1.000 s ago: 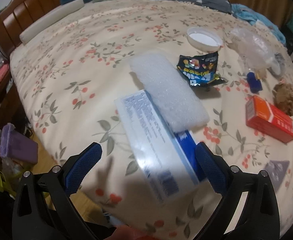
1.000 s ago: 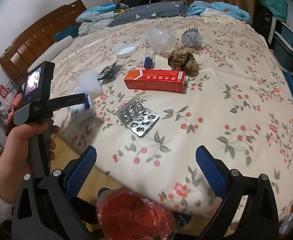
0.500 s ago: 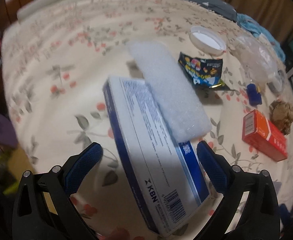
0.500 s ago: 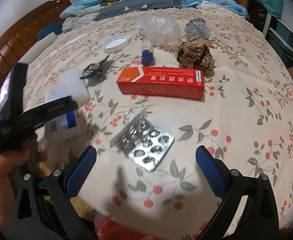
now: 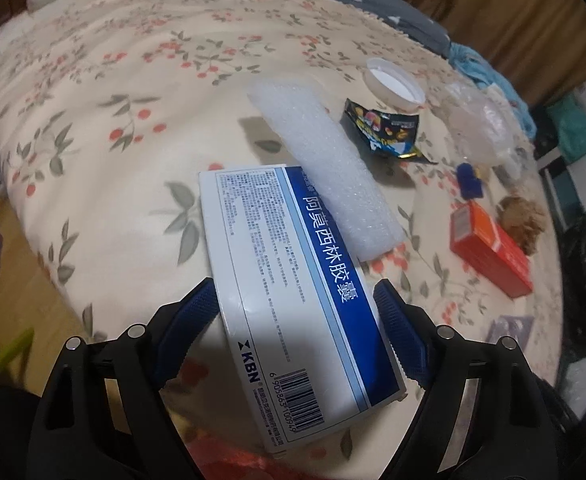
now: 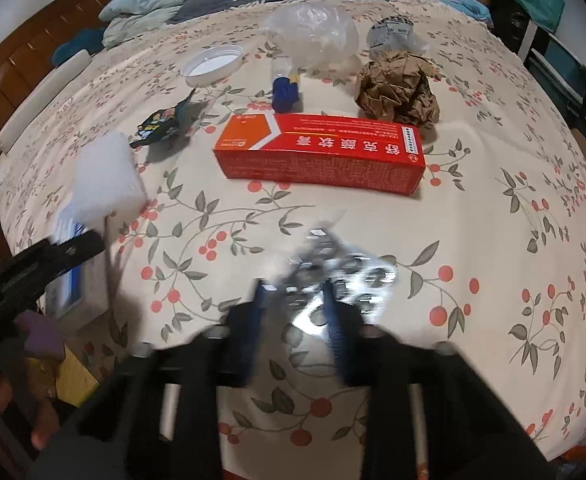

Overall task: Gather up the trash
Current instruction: 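Carry both items to the red bin and open both tools to drop them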

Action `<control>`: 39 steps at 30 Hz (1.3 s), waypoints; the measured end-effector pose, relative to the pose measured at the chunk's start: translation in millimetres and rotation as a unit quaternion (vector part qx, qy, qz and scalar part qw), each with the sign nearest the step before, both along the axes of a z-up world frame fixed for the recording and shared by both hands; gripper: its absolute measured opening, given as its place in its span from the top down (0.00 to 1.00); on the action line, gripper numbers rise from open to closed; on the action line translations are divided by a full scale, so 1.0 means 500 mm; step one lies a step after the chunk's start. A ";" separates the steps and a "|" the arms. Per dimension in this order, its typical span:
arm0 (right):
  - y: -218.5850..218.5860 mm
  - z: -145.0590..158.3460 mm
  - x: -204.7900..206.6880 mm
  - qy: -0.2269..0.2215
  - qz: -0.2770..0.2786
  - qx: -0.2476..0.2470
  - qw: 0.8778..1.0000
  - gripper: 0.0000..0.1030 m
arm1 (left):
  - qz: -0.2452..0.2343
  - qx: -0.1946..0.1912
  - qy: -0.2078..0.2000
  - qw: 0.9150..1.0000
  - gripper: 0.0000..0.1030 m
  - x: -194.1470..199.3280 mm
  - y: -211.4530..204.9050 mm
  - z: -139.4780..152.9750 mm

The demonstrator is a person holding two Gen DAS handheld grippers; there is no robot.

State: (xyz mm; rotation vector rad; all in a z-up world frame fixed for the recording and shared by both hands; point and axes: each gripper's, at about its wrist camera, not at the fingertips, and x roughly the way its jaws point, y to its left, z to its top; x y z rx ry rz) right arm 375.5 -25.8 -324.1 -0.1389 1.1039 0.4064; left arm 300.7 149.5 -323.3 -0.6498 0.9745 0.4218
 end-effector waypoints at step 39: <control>-0.259 0.340 -0.316 -0.081 0.123 0.129 0.981 0.94 | -0.204 0.004 -0.075 0.976 0.27 -0.261 -0.162 0.287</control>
